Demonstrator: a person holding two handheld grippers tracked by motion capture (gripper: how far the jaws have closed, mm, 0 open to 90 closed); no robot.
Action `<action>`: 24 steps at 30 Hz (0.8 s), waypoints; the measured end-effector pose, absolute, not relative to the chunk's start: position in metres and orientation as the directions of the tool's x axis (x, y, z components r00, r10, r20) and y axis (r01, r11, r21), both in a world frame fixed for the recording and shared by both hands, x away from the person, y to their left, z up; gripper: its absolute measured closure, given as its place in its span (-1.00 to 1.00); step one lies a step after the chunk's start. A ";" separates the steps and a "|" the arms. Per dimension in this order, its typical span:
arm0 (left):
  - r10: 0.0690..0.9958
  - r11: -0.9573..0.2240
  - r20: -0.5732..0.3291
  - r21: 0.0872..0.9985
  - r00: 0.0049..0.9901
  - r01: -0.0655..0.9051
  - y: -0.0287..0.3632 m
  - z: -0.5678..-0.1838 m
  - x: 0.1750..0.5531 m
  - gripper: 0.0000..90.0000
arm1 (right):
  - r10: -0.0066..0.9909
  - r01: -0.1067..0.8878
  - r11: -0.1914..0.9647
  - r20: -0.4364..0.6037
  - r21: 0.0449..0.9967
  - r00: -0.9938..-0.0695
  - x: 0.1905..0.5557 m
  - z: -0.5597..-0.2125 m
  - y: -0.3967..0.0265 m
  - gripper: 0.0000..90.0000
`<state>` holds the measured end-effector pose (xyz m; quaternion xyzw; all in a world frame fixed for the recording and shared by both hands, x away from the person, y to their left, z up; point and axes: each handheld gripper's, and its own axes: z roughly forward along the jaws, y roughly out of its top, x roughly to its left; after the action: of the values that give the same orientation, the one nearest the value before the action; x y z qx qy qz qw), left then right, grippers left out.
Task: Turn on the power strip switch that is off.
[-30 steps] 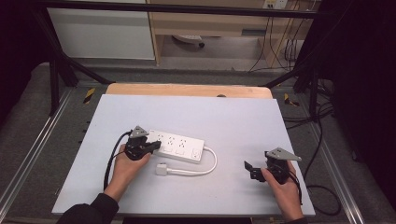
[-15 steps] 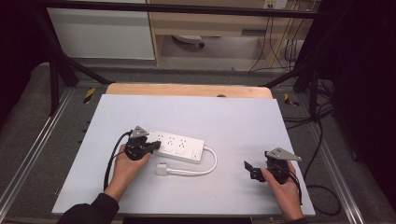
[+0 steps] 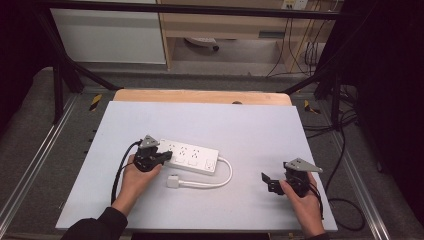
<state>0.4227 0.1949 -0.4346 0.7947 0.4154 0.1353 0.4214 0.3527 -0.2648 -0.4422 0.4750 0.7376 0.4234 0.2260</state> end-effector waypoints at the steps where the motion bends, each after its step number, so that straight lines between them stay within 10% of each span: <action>1: 0.774 -0.302 -0.133 0.783 0.620 0.544 0.195 -0.435 0.423 1.00 | 0.892 0.510 0.188 0.071 0.839 -0.446 0.353 -0.442 -0.265 -0.90; 24: 0.768 -0.301 -0.139 0.783 0.625 0.544 0.194 -0.438 0.424 1.00 | 0.893 0.512 0.186 0.073 0.839 -0.444 0.353 -0.443 -0.264 -0.90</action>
<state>0.4237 0.1942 -0.4377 0.7955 0.4125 0.1323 0.4237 0.3534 -0.2644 -0.4432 0.4769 0.7366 0.4236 0.2250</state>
